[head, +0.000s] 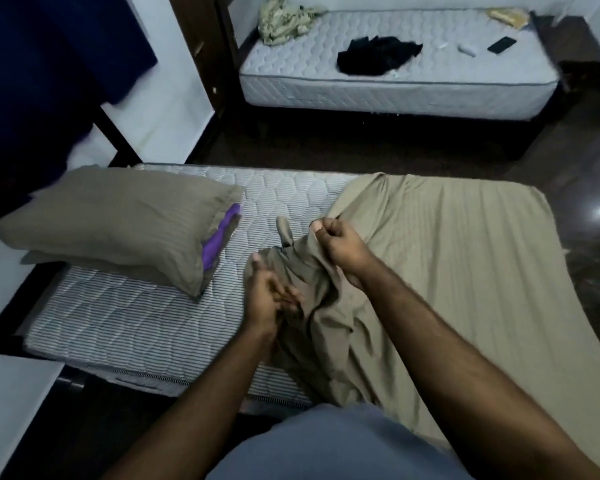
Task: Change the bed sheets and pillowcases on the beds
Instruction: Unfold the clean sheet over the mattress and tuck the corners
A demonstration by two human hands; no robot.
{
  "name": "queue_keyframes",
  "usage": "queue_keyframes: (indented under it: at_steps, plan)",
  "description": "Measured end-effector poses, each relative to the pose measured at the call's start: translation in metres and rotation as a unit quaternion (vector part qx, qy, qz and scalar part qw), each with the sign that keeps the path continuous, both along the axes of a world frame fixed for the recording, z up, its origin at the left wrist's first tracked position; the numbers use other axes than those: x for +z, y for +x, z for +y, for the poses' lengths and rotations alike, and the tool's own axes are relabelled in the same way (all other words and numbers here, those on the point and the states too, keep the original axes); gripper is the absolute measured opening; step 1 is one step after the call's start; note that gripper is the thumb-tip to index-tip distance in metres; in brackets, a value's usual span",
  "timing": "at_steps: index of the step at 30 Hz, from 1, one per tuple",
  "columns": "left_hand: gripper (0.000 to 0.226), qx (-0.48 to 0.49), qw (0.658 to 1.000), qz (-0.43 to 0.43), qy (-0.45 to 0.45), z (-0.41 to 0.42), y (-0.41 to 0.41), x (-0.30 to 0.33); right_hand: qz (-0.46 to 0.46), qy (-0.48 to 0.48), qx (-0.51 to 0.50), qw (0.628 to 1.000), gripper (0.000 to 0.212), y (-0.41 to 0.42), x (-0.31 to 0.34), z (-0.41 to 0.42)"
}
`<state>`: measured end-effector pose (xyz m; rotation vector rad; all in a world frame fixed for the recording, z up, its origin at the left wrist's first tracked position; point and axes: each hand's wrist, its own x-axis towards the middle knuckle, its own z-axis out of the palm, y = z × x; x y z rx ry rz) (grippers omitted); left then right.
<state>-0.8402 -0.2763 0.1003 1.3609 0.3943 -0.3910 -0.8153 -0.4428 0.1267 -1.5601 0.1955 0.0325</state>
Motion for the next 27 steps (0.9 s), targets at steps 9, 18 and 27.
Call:
queue_keyframes:
  at_steps: [9,18,27]
  plan:
    - [0.029,-0.074,0.977,0.192,-0.048,-0.011,0.026,0.004,-0.054,0.034,0.25,0.966,0.011,-0.03,0.037,-0.006]
    - [0.018,0.196,0.979,-0.042,0.032,0.014,0.053,-0.01,0.121,-0.157,0.268,0.943,0.011,-0.038,0.003,-0.016]
    - [0.023,0.135,0.976,-0.167,0.02,0.029,0.045,0.036,-0.043,-0.312,0.072,0.947,0.062,0.053,0.01,0.047]
